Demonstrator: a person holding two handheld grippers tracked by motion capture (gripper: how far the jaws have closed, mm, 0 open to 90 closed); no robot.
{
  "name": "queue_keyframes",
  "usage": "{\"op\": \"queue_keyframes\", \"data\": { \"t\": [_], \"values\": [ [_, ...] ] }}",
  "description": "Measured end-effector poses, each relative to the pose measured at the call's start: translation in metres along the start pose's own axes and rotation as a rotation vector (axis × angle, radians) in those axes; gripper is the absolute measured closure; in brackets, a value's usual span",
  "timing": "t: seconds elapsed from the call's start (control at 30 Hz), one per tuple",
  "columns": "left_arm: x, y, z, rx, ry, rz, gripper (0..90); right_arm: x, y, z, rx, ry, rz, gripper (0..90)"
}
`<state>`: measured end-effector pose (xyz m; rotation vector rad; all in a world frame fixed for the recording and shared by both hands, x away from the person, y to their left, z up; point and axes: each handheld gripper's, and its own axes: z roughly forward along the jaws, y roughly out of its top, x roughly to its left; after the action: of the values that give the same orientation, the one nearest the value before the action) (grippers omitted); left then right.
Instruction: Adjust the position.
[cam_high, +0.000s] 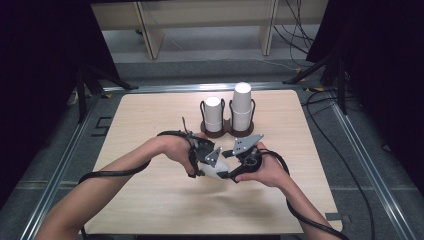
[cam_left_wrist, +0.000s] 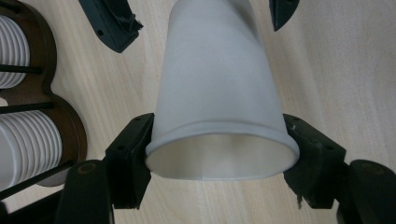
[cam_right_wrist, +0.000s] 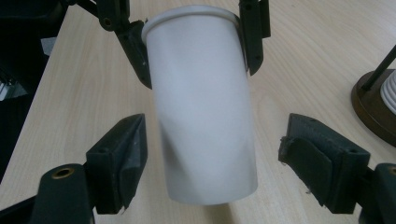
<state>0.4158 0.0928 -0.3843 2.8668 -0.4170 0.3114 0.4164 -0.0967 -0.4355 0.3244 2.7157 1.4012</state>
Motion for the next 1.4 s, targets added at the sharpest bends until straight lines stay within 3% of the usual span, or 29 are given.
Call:
{"op": "queue_keyframes", "data": {
  "t": [0.37, 0.43, 0.47, 0.6, 0.97, 1.4],
  "values": [
    [0.001, 0.002, -0.001, -0.004, 0.001, 0.009, 31.7, 0.003, 0.0, 0.006, 0.009, 0.014, 0.013, 22.6],
    [0.001, 0.001, -0.002, -0.005, 0.002, 0.01, 31.7, 0.001, 0.0, 0.008, 0.0, 0.016, -0.017, 22.7],
    [0.001, 0.001, -0.002, -0.004, -0.002, 0.008, 31.7, 0.003, -0.001, 0.01, 0.01, 0.025, 0.004, 22.8],
    [0.001, 0.001, -0.003, -0.001, 0.0, 0.012, 31.7, 0.003, -0.001, 0.012, 0.013, 0.03, 0.005, 23.2],
    [0.001, 0.001, -0.003, -0.007, -0.004, 0.02, 31.7, 0.002, -0.001, 0.018, 0.029, 0.035, -0.021, 25.5],
    [0.001, 0.001, -0.003, -0.008, -0.007, 0.02, 31.8, 0.003, -0.001, 0.02, 0.038, 0.043, -0.008, 28.5]
  ]
}}
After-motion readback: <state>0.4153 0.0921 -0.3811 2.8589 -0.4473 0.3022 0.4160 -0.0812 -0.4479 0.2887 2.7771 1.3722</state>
